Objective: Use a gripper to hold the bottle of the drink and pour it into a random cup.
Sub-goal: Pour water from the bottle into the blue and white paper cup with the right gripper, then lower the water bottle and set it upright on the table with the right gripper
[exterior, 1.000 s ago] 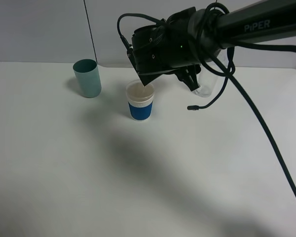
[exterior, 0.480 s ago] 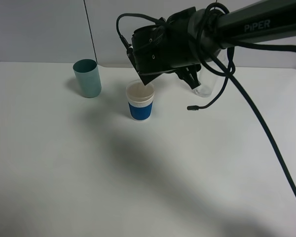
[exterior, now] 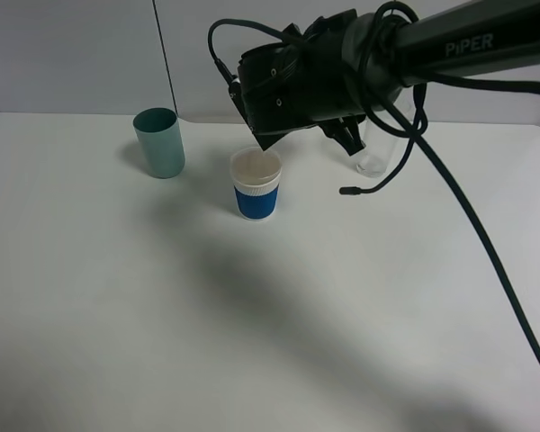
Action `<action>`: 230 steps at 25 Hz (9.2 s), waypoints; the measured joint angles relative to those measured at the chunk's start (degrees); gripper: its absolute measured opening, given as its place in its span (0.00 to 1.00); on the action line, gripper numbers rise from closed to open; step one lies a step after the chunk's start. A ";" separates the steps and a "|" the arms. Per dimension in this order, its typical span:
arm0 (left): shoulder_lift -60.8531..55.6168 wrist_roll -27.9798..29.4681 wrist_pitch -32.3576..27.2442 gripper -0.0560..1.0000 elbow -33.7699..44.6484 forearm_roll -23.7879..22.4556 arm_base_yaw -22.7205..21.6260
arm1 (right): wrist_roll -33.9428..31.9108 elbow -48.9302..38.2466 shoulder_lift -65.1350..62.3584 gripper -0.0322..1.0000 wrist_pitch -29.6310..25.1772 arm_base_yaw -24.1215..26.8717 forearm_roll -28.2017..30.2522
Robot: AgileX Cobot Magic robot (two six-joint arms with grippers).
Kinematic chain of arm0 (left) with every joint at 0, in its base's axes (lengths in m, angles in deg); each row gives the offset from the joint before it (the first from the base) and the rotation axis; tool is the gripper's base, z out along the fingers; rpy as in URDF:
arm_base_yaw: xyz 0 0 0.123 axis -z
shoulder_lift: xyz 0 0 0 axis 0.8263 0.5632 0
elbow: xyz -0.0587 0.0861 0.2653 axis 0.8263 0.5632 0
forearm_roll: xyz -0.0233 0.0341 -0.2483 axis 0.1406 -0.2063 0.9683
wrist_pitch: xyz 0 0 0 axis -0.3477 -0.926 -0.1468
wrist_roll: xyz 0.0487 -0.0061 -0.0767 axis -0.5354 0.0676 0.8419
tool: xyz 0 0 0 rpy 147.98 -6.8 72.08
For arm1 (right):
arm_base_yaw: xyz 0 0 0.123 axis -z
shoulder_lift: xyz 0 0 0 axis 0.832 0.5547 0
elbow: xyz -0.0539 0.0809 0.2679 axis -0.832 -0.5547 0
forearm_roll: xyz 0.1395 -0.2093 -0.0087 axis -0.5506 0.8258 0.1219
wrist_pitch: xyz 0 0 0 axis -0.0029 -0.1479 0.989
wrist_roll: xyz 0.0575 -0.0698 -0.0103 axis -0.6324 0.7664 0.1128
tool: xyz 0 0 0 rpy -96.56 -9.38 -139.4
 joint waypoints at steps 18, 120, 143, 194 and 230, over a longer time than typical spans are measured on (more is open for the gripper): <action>0.00 0.00 0.00 0.99 0.00 0.00 0.00 | -0.24 0.00 0.00 0.60 -1.27 -0.84 6.82; 0.00 0.00 0.00 0.99 0.00 0.00 0.00 | -62.66 -22.05 -26.41 0.60 36.52 -1.26 -25.95; 0.00 0.00 0.00 0.99 0.00 0.00 0.00 | -23.40 -43.69 -27.23 0.60 77.89 2.85 -59.86; 0.00 0.00 0.00 0.99 0.00 0.00 0.00 | -3.44 -63.24 -27.19 0.60 99.78 3.86 -103.87; 0.00 0.00 0.00 0.99 0.00 0.00 0.00 | -8.19 -63.24 -27.19 0.60 92.79 3.86 -111.24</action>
